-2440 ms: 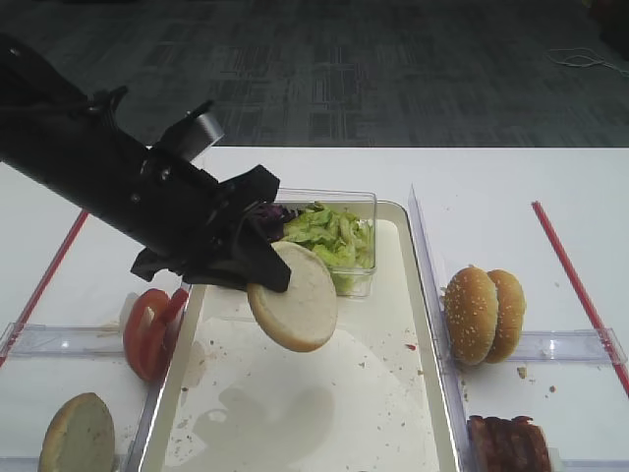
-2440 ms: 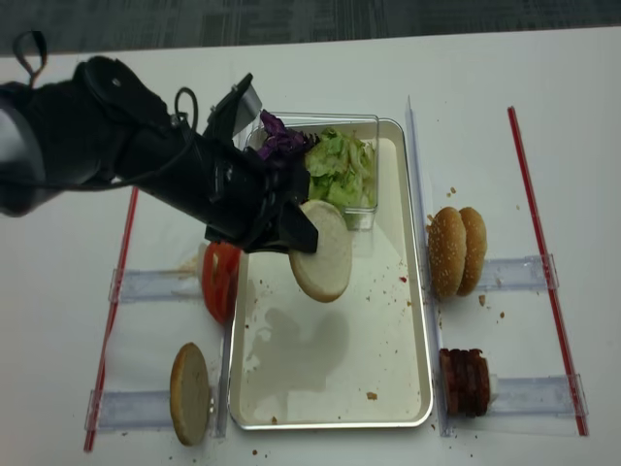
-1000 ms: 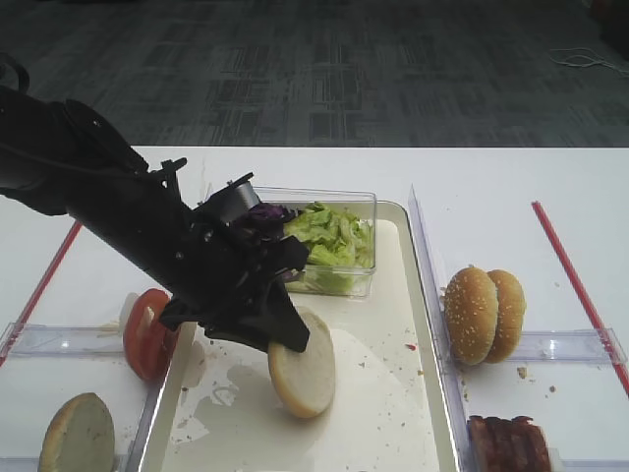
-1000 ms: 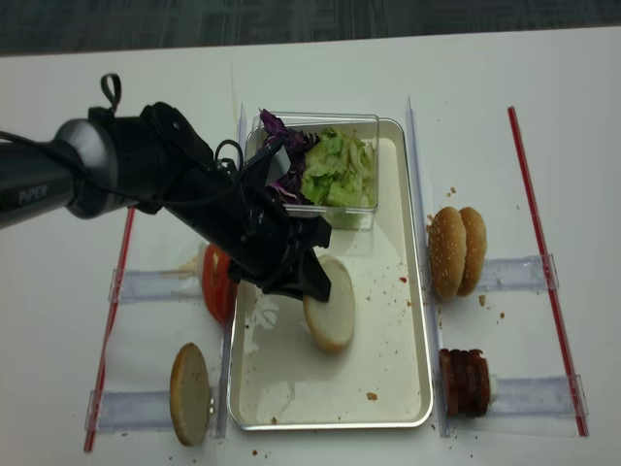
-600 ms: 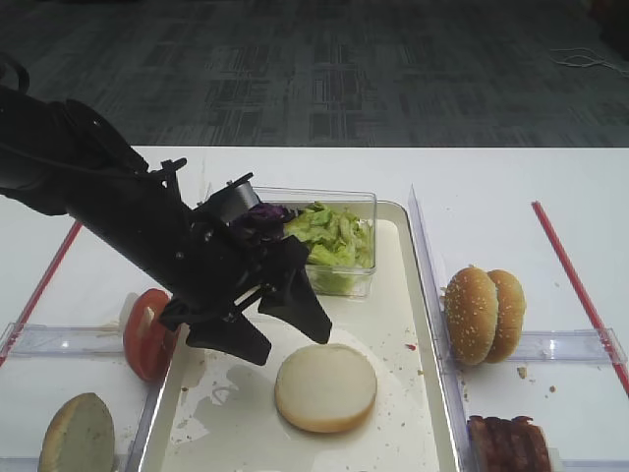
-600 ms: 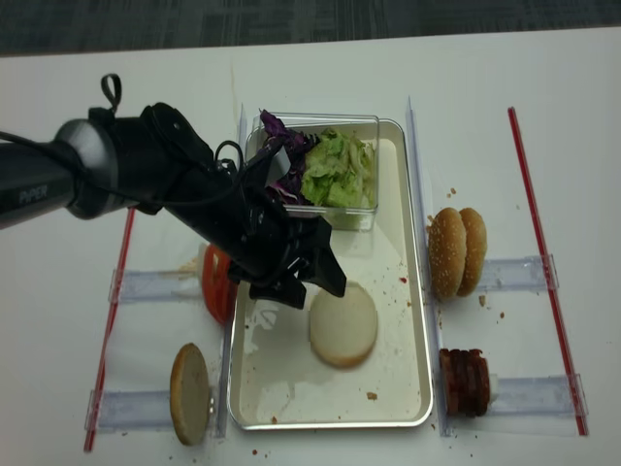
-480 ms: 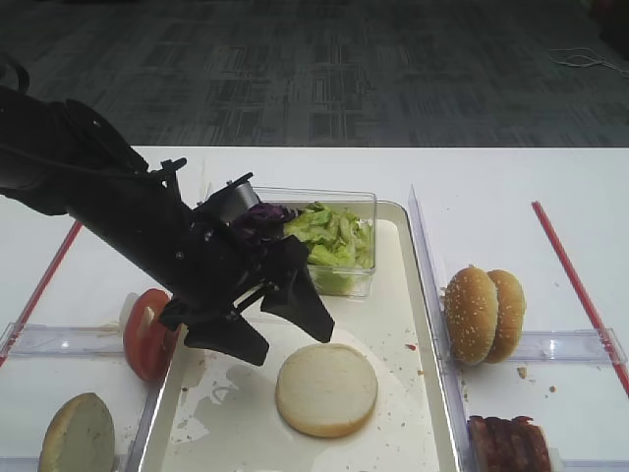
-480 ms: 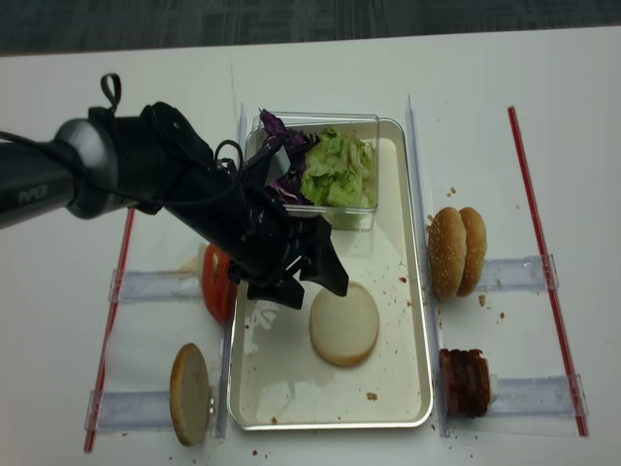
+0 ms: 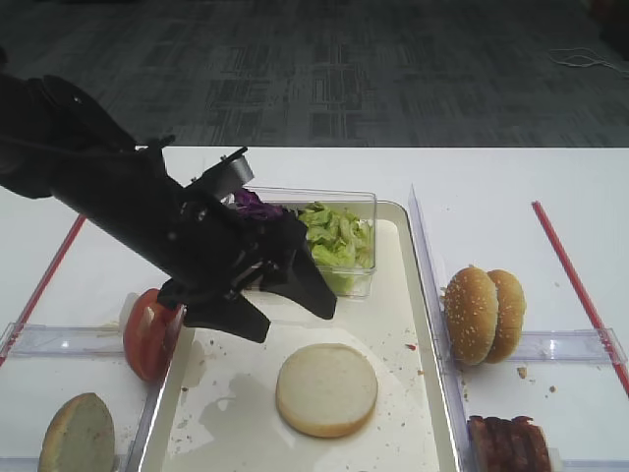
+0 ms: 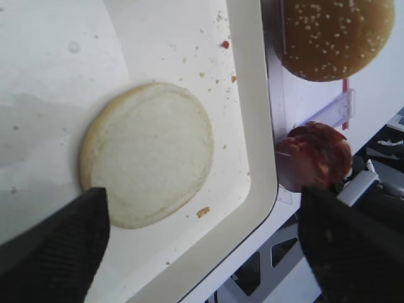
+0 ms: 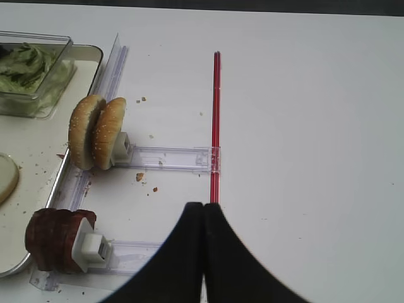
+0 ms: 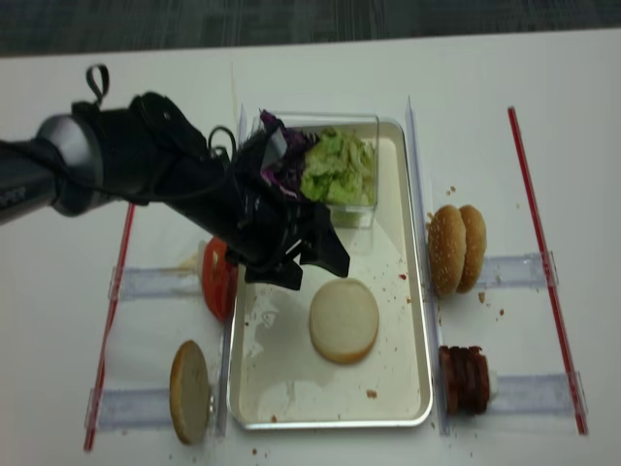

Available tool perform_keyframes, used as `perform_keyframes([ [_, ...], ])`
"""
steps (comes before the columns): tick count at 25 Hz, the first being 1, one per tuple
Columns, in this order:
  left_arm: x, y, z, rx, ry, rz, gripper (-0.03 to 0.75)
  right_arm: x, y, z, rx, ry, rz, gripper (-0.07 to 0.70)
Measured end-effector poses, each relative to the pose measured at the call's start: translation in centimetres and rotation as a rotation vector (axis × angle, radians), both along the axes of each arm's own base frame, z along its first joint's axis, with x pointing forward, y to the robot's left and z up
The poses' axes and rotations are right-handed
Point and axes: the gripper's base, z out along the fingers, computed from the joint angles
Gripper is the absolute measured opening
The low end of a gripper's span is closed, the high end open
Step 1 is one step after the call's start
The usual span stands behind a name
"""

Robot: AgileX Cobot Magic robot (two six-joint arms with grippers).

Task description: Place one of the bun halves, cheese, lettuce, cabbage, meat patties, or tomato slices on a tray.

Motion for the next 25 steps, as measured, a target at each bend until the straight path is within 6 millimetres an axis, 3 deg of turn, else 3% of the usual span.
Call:
perform_keyframes([
  [15, -4.2, 1.5, 9.7, -0.137, -0.189, -0.002, 0.596, 0.0, 0.0, 0.0, 0.0, 0.0, 0.0, 0.315],
  [19, -4.9, 1.7, 10.8, -0.153, -0.213, -0.004, 0.596, 0.0, 0.0, 0.0, 0.0, 0.002, 0.0, 0.315],
  [25, -4.9, 2.1, 10.5, -0.1, -0.203, 0.007, 0.596, 0.0, 0.0, 0.0, 0.0, 0.002, 0.0, 0.315],
])
